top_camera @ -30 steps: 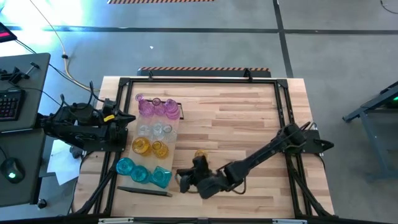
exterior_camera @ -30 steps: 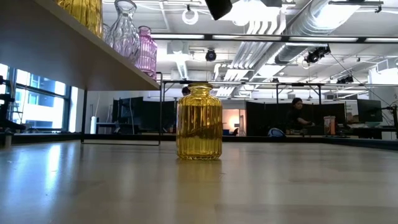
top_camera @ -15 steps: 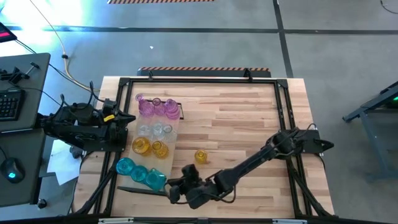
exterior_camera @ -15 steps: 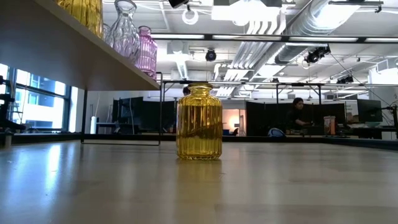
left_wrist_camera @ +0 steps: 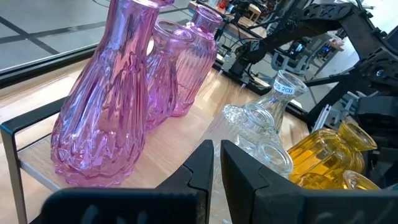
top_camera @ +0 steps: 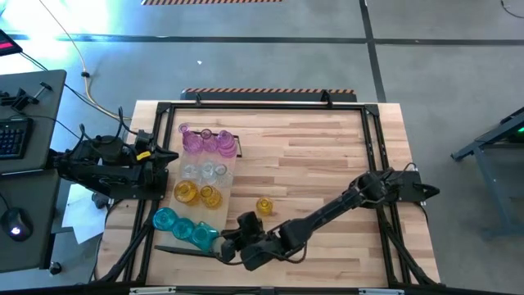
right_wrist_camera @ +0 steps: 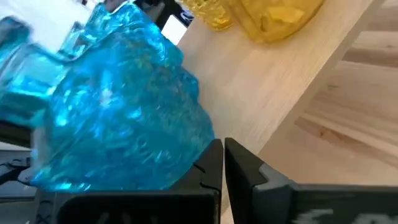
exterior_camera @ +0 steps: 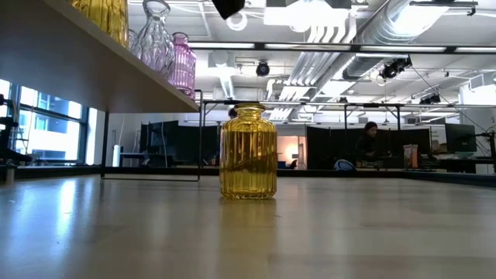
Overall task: Sort vases onto shelf
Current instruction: Put the yellow flower vases on the shelf
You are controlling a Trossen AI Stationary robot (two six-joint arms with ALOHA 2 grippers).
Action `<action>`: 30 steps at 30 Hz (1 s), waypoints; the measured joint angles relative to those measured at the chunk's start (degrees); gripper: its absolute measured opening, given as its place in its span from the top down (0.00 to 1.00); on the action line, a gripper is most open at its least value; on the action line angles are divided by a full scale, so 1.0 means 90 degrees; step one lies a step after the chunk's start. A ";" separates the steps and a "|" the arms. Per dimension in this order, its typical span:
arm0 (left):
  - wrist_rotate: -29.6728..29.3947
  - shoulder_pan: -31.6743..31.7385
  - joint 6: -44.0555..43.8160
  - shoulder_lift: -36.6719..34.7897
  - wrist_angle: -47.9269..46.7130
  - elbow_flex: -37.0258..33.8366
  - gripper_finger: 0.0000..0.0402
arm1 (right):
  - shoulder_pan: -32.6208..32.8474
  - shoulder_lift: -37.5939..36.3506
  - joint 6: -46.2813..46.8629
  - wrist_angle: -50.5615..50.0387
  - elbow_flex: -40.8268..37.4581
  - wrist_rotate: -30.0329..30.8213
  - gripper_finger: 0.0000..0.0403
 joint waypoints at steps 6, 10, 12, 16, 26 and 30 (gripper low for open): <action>0.0001 0.0000 0.0002 0.0000 -0.0001 0.0000 0.95 | -0.0080 -0.0089 0.0497 -0.1598 0.0001 -0.0545 1.00; 0.0097 0.0000 0.0005 0.0000 -0.0005 0.0000 0.95 | -0.0266 -0.0244 0.0058 -0.2520 0.0167 -0.1620 1.00; 0.0150 0.0000 0.0007 0.0000 -0.0009 0.0000 0.95 | -0.0417 -0.0245 -0.0531 -0.3009 0.0432 -0.2360 1.00; 0.0163 0.0000 0.0007 0.0000 -0.0004 0.0000 0.95 | -0.0709 -0.0245 -0.1632 -0.3889 0.0956 -0.3182 1.00; 0.0135 0.0000 0.0012 0.0000 -0.0002 0.0000 0.95 | -0.1314 -0.0248 -0.3259 -0.6312 0.1681 -0.4178 0.94; 0.0121 0.0000 0.0012 0.0002 -0.0002 0.0000 0.95 | -0.1507 -0.0240 -0.3557 -0.6377 0.1441 -0.4338 0.80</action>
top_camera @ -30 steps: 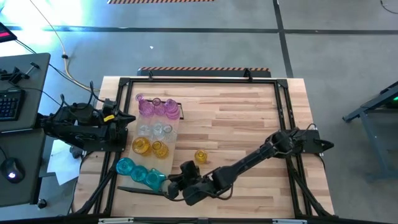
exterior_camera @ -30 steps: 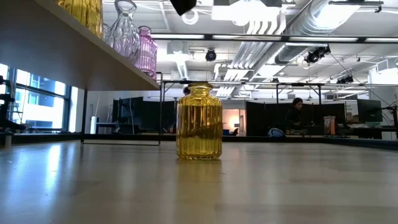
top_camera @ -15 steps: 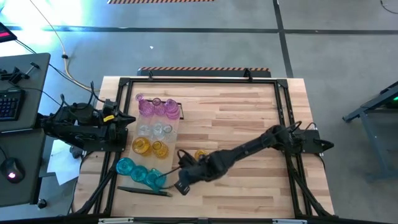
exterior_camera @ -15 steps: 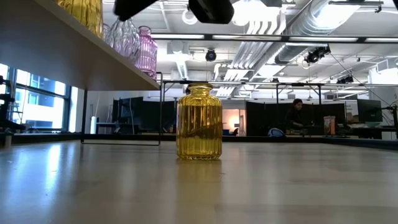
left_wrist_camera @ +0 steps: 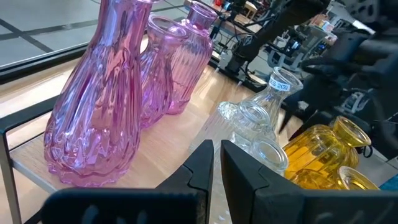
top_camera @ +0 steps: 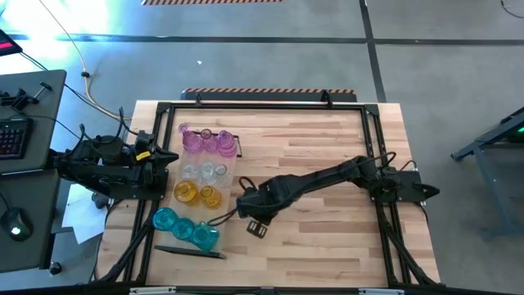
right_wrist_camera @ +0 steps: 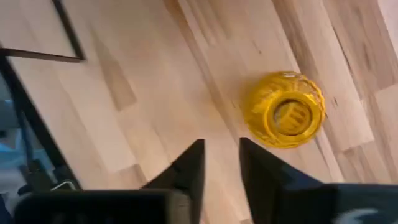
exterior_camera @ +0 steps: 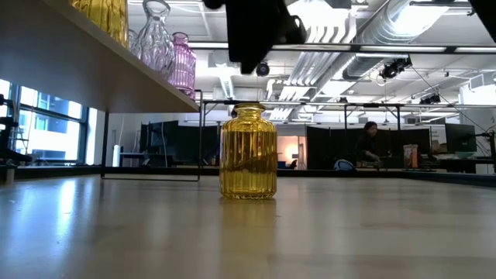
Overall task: Sort vases onto shelf
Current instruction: Put the yellow flower vases on the shelf
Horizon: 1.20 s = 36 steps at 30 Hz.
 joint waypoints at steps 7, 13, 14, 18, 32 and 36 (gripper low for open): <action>-0.0002 0.0000 0.0000 -0.0002 0.0000 0.0000 0.95 | -0.0364 0.0002 -0.0287 -0.0157 -0.0301 0.0306 0.64; -0.0005 0.0000 0.0000 -0.0002 0.0002 0.0000 0.95 | -0.0404 0.0002 -0.0465 -0.0347 -0.0301 0.0417 0.67; -0.0005 0.0000 0.0000 -0.0002 0.0002 0.0000 0.95 | -0.0387 0.0002 -0.0483 -0.0375 -0.0301 0.0496 0.67; -0.0006 0.0000 0.0000 -0.0001 0.0000 0.0000 0.95 | -0.0322 0.0002 -0.0491 -0.0469 -0.0301 0.0715 0.69; -0.0007 0.0000 -0.0002 -0.0002 0.0001 0.0000 0.95 | -0.0287 -0.0025 -0.0593 -0.0995 -0.0305 0.1114 0.69; -0.0009 0.0000 -0.0002 -0.0002 0.0001 0.0000 0.95 | -0.0103 -0.0354 -0.0263 -0.1507 -0.0313 0.1738 0.69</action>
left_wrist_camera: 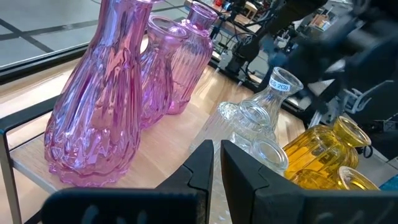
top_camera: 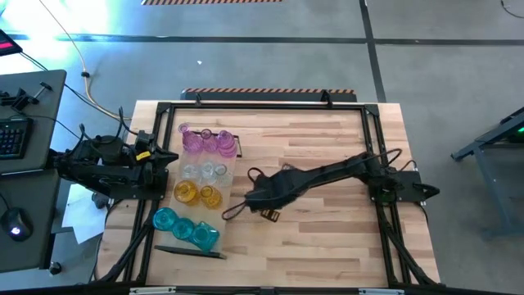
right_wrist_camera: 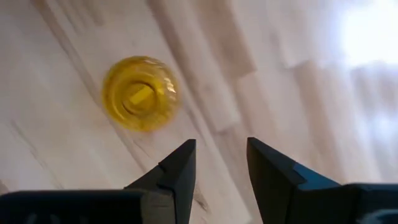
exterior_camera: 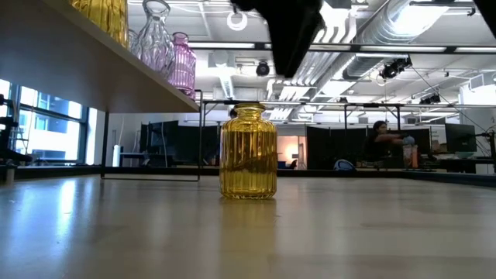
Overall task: Sort vases onto shelf
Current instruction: Put the yellow flower vases on the shelf
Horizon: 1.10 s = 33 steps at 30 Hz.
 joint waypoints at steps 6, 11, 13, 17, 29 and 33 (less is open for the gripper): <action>-0.0004 0.0000 0.0000 0.0002 0.0001 0.0005 0.95 | 0.0317 -0.1330 0.0885 -0.0353 0.0002 0.1318 0.69; -0.0038 0.0001 0.0000 0.0002 0.0008 0.0005 0.95 | 0.0521 -0.2819 0.1639 -0.0386 0.0007 0.2524 0.69; -0.0058 0.0000 0.0000 0.0002 0.0016 0.0005 0.95 | 0.0658 -0.3279 0.1715 -0.0386 0.0014 0.2997 0.69; -0.0152 0.0000 -0.0022 0.0002 0.0023 0.0005 0.95 | 0.0873 -0.3956 0.1699 -0.0355 -0.0386 0.3343 0.69; -0.0200 0.0001 -0.0119 0.0002 0.0050 0.0005 0.95 | 0.0592 -0.5199 0.1885 0.4202 -0.5387 0.1763 0.69; -0.0200 0.0002 -0.0121 0.0002 0.0050 0.0005 0.95 | 0.0136 -0.5081 0.1758 0.6410 -0.6497 0.0463 0.69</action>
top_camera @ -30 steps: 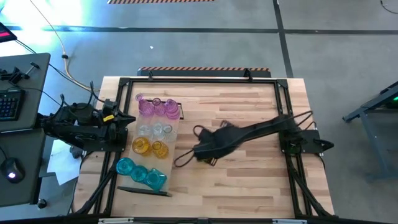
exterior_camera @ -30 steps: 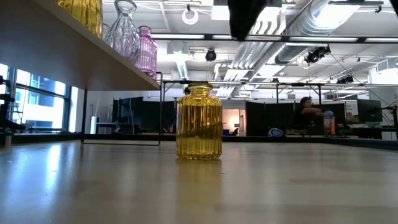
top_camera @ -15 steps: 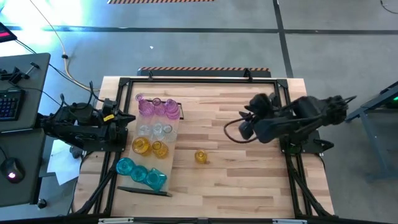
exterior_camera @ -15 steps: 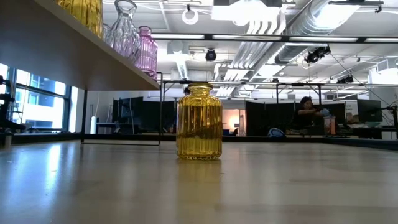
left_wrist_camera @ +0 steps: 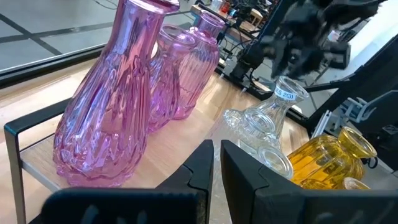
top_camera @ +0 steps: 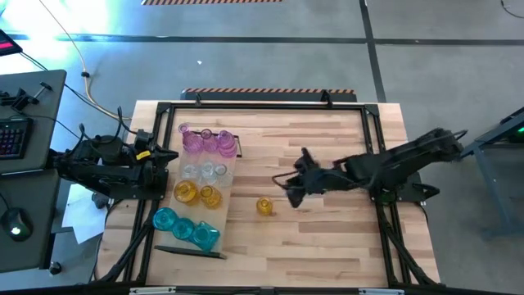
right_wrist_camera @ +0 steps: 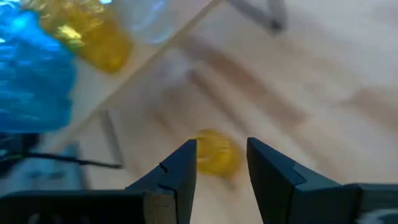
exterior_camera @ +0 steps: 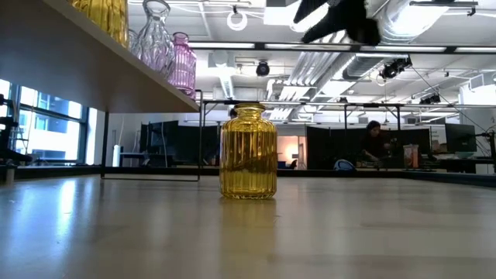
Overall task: Sort vases onto shelf
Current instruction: Put the yellow flower vases on the shelf
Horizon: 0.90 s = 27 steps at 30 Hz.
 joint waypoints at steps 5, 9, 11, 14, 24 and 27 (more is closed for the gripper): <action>0.0003 0.0001 -0.0046 0.0000 -0.0007 0.0000 0.95 | -0.0346 0.0356 -0.0104 0.0916 -0.0362 -0.0468 0.69; 0.0005 0.0000 -0.0044 0.0000 -0.0014 0.0000 0.95 | -0.0509 0.0737 -0.0165 0.1267 -0.0288 -0.1004 0.69; 0.0002 -0.0002 -0.0001 0.0000 -0.0012 0.0000 0.95 | -0.0518 0.1007 -0.0165 0.1505 -0.0286 -0.1345 0.69; -0.0005 -0.0001 0.0044 0.0000 -0.0012 0.0000 0.95 | -0.0514 0.1369 -0.0165 0.1596 -0.0286 -0.1530 0.69; -0.0010 0.0000 0.0060 0.0000 -0.0012 -0.0002 0.95 | -0.0505 0.1794 0.0051 0.2076 -0.0283 -0.1710 0.69; -0.0010 -0.0001 0.0061 0.0000 -0.0012 -0.0002 0.95 | -0.0505 0.1972 0.0073 0.2265 -0.0283 -0.1820 0.69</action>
